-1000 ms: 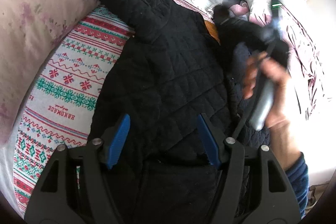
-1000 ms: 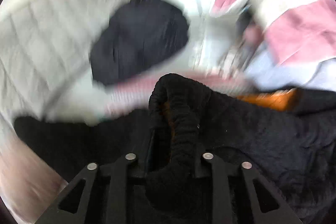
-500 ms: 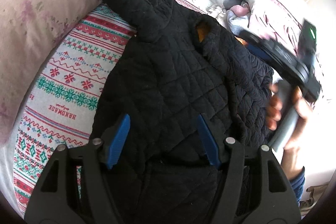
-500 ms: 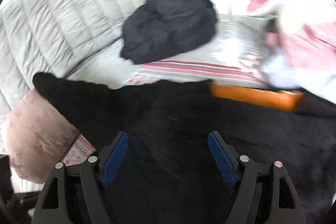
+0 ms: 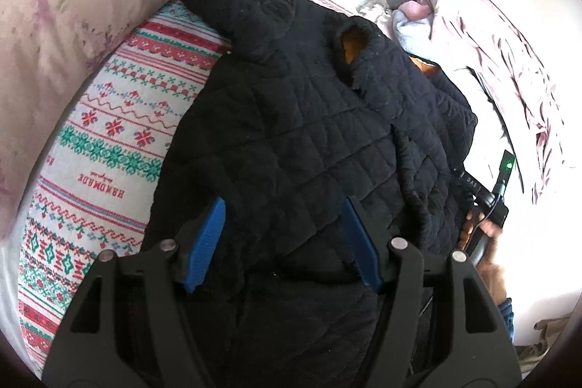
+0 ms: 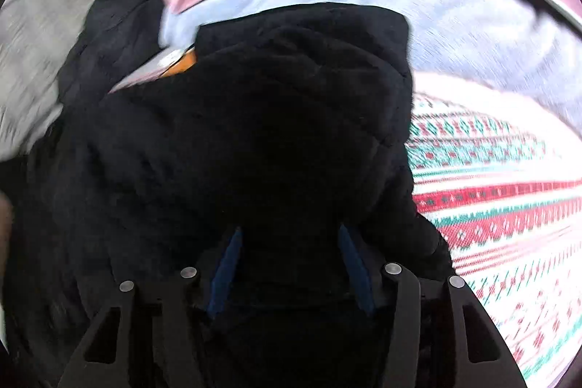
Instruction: Fold large clothes
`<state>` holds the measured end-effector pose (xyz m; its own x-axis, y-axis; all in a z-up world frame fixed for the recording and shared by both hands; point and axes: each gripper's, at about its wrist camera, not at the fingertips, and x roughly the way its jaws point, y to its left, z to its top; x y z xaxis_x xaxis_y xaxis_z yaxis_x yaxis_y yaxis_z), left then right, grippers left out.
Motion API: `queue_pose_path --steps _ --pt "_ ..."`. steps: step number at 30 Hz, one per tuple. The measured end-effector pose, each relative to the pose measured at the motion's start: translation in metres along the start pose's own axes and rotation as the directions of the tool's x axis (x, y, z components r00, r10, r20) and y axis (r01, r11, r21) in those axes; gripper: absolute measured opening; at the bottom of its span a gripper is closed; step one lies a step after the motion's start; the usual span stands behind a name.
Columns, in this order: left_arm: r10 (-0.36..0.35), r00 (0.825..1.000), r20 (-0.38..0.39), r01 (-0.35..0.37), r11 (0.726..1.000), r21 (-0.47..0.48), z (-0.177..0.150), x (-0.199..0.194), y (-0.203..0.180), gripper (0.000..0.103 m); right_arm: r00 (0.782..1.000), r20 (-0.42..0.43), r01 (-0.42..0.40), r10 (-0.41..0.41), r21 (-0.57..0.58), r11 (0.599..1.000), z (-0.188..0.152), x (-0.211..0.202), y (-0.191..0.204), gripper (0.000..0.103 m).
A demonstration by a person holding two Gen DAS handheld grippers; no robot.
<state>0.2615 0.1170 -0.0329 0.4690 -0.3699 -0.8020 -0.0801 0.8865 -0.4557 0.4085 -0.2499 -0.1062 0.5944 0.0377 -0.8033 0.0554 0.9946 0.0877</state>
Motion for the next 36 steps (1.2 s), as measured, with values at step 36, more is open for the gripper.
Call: queue_pose_path --steps 36 --pt "0.196 0.973 -0.123 -0.207 0.974 -0.088 0.012 0.033 0.047 0.071 0.941 -0.240 -0.334 0.237 -0.754 0.565 0.034 -0.087 0.592 0.075"
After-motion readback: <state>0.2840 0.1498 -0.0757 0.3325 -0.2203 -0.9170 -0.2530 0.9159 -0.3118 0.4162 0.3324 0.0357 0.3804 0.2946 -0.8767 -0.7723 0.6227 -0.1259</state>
